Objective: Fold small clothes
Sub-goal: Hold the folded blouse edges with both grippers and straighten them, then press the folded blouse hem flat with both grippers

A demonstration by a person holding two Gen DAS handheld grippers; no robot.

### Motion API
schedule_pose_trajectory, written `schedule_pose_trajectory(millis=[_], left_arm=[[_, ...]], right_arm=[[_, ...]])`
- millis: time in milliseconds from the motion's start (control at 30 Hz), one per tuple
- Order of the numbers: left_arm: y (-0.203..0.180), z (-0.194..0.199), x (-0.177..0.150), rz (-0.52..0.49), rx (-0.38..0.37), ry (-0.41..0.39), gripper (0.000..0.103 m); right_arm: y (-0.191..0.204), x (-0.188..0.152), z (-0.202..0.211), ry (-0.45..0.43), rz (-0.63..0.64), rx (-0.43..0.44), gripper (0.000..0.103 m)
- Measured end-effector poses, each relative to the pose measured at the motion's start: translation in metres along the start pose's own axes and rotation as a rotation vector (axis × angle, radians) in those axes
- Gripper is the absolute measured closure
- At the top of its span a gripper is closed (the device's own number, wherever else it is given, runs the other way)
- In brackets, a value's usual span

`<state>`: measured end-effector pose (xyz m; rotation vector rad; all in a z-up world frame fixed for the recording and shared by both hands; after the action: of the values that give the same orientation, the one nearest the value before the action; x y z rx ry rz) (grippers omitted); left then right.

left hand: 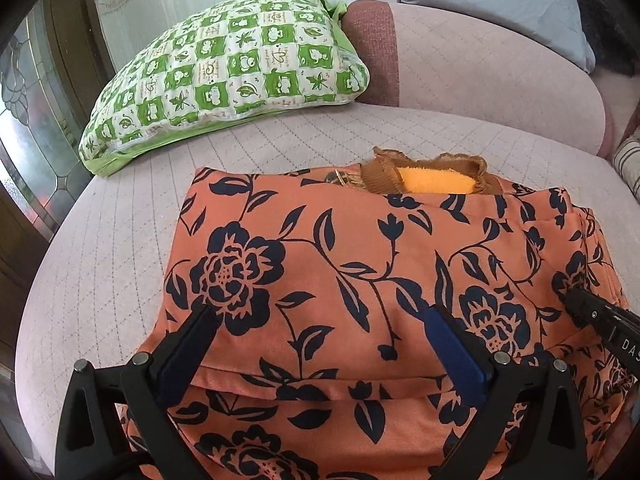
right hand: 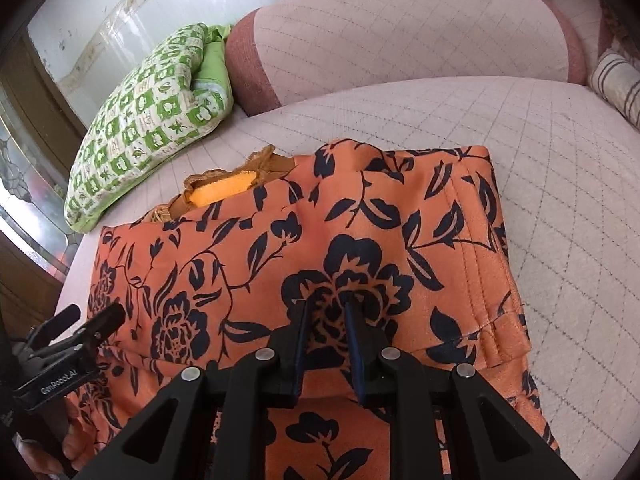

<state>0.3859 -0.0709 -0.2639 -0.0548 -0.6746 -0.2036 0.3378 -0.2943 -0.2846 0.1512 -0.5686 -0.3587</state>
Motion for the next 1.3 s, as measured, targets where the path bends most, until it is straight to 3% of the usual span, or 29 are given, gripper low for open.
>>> schedule_pose_trajectory(millis=[300,433,567,967,1133,1233,1300], left_arm=[[0.006,-0.001,0.001,0.015,0.003,0.001,0.0],[0.007,-0.001,0.002,0.013,0.005,0.001,0.0],[0.005,-0.001,0.002,0.001,0.012,-0.003,0.0],[0.001,0.005,0.004,-0.011,0.006,-0.027,0.0],[0.0,0.006,0.004,-0.013,0.006,-0.033,0.0],[-0.001,0.007,0.005,-0.013,0.008,-0.037,0.0],[-0.001,0.009,0.005,-0.013,0.006,-0.042,0.0]], right_arm=[[-0.022,0.012,0.017,-0.11,-0.09,0.001,0.082],[-0.035,0.013,0.009,-0.078,-0.148,-0.016,0.082],[-0.04,0.009,-0.006,-0.014,-0.138,-0.065,0.082],[-0.017,0.016,0.021,-0.131,-0.071,-0.004,0.082],[-0.011,0.011,0.014,-0.086,-0.045,0.003,0.082],[-0.013,0.001,-0.006,0.02,-0.027,-0.026,0.081],[-0.012,0.002,-0.004,0.005,-0.02,-0.026,0.082]])
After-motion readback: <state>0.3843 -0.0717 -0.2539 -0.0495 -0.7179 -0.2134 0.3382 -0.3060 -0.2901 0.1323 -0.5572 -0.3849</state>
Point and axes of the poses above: each gripper's, at about its wrist camera, not at the fingertips, and z roughly against the way its jaws point, y to its left, x to its top, the point moved 5 cm from there along -z, roughly the way its jaws point, and after that the axes turned 8 degrees about -x, right-handed, at the moved point
